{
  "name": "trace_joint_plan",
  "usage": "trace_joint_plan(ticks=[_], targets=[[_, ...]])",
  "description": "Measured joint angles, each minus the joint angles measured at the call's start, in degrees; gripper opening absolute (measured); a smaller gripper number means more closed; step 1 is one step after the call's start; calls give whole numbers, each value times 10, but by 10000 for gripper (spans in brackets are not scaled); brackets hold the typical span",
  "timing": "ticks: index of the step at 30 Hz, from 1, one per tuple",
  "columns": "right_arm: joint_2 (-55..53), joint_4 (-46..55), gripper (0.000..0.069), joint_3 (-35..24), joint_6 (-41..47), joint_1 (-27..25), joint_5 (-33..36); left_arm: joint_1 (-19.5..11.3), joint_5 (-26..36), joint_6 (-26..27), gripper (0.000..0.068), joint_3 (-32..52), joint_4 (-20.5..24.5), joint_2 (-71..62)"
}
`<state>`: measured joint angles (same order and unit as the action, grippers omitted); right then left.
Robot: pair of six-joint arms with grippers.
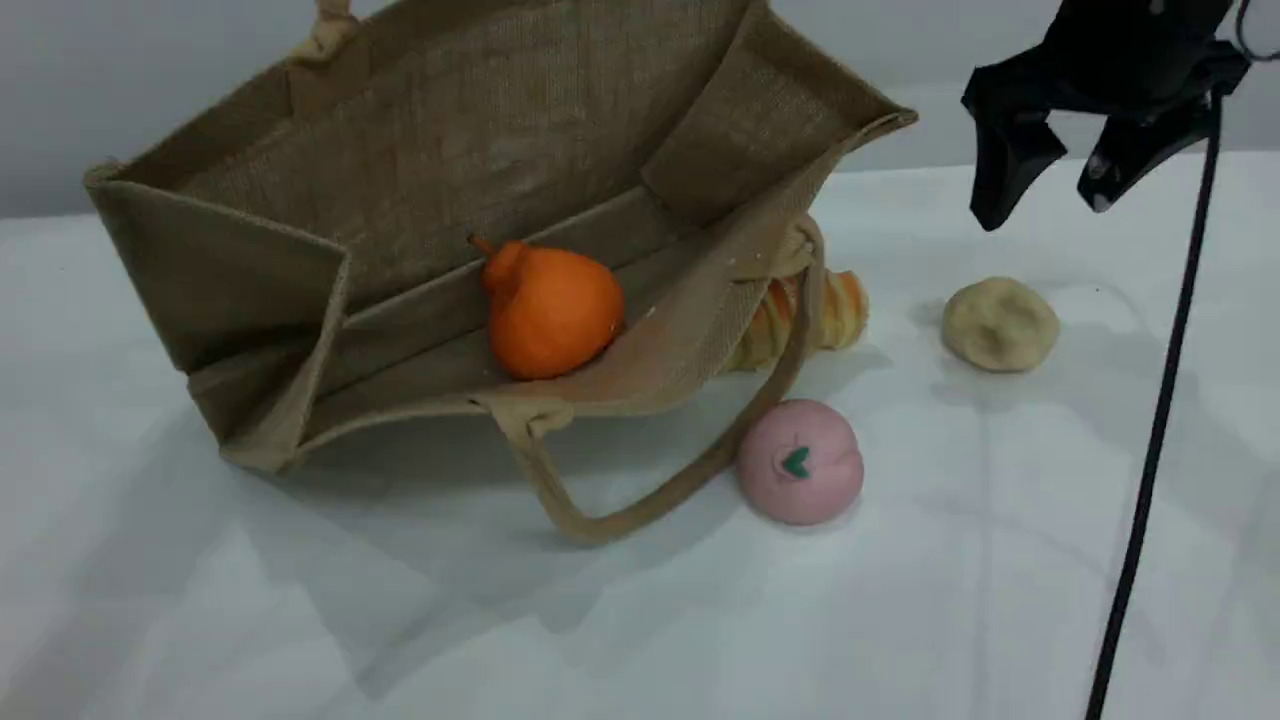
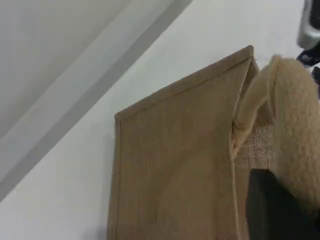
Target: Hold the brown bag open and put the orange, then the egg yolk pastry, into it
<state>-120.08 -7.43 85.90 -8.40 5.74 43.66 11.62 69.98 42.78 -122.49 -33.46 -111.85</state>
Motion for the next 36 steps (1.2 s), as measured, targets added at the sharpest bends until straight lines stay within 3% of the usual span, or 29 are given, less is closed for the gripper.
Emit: trace_joint_plan(ticks=[14, 25, 30, 36], targets=[[-91, 3, 543, 68, -2, -6, 10, 0, 0, 0, 72, 0, 1, 0], [-124, 3, 526, 77, -2, -6, 8, 0, 0, 0, 72, 0, 1, 0], [-128, 3, 476, 77, -4, -6, 3, 0, 0, 0, 72, 0, 1, 0], [-128, 3, 330, 77, -4, -6, 15, 0, 0, 0, 72, 0, 1, 0]])
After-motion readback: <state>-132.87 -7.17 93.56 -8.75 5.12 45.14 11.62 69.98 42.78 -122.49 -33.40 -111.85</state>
